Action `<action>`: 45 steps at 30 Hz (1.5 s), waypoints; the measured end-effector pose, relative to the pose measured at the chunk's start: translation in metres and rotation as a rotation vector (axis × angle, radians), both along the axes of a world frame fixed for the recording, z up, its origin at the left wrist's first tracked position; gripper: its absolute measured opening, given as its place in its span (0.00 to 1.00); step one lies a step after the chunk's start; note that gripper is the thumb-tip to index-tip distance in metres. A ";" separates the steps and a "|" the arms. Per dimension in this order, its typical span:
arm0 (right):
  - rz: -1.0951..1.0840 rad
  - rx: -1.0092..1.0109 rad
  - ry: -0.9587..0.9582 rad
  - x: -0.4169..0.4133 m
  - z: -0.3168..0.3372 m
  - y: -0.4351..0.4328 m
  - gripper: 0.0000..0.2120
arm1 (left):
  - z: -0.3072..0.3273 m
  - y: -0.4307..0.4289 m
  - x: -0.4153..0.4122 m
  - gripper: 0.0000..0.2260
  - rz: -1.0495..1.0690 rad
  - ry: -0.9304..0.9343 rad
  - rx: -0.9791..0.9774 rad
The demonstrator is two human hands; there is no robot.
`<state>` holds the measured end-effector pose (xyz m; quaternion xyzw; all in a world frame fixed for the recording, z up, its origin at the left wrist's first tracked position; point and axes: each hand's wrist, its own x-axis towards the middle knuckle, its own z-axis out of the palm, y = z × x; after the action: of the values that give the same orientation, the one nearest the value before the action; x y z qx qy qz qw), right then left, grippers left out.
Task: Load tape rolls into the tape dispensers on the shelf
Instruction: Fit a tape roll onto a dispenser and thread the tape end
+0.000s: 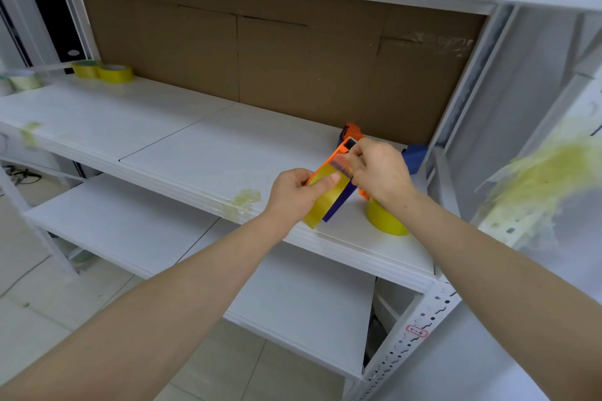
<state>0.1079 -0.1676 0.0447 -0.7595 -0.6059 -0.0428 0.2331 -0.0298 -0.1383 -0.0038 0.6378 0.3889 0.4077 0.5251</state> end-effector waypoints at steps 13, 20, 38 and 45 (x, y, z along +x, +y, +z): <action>0.004 0.056 0.512 0.018 0.009 -0.002 0.10 | -0.008 0.006 -0.005 0.22 0.136 0.106 -0.057; -0.117 -0.033 0.613 0.026 0.002 0.001 0.12 | -0.003 0.003 -0.006 0.11 0.044 0.032 -0.208; -0.110 0.049 0.391 0.012 -0.017 0.010 0.15 | -0.013 0.005 -0.008 0.17 0.154 0.079 -0.140; 0.000 0.216 0.448 0.007 -0.033 0.013 0.08 | -0.014 0.011 -0.012 0.17 0.194 0.120 -0.080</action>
<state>0.1151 -0.1549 0.0121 -0.7206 -0.5310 0.0618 0.4415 -0.0421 -0.1277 -0.0176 0.5990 0.4954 0.4020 0.4839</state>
